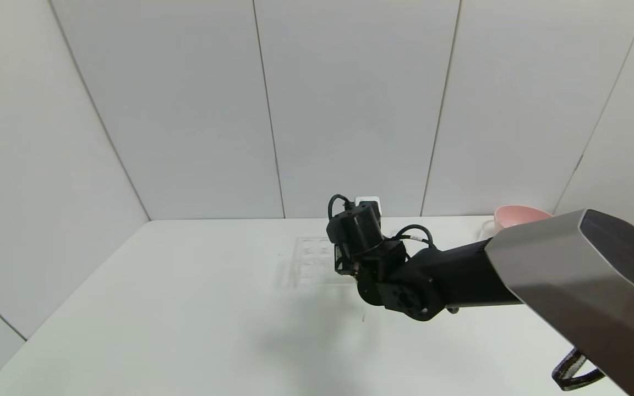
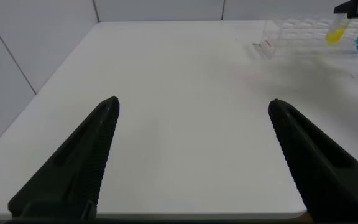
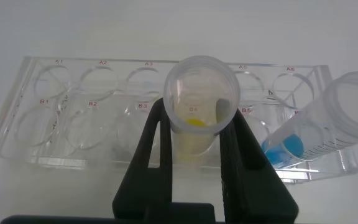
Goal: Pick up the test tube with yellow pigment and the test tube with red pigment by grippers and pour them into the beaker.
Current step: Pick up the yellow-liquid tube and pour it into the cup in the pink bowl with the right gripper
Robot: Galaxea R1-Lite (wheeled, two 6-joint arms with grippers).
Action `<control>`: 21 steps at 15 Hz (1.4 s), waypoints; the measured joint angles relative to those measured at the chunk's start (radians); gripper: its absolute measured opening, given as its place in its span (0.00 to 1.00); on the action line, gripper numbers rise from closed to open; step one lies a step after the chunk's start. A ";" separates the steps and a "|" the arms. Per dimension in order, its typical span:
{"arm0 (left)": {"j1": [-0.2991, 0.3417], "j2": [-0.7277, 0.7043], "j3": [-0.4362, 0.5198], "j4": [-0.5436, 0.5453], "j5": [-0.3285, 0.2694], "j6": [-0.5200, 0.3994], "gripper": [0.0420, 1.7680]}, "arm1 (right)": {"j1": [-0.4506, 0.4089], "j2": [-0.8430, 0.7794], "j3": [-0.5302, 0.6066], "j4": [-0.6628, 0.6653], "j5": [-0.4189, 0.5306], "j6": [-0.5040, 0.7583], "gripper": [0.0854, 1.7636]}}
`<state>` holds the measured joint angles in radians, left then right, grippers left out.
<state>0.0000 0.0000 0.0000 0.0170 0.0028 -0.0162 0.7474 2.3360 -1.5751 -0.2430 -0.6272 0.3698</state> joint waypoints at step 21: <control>0.000 0.000 0.000 0.000 0.000 0.000 0.97 | -0.024 -0.200 0.217 -0.099 0.159 -0.077 0.25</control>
<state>0.0000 0.0000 0.0000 0.0170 0.0023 -0.0166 0.7234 2.1360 -1.3585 -0.3415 -0.4685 0.2928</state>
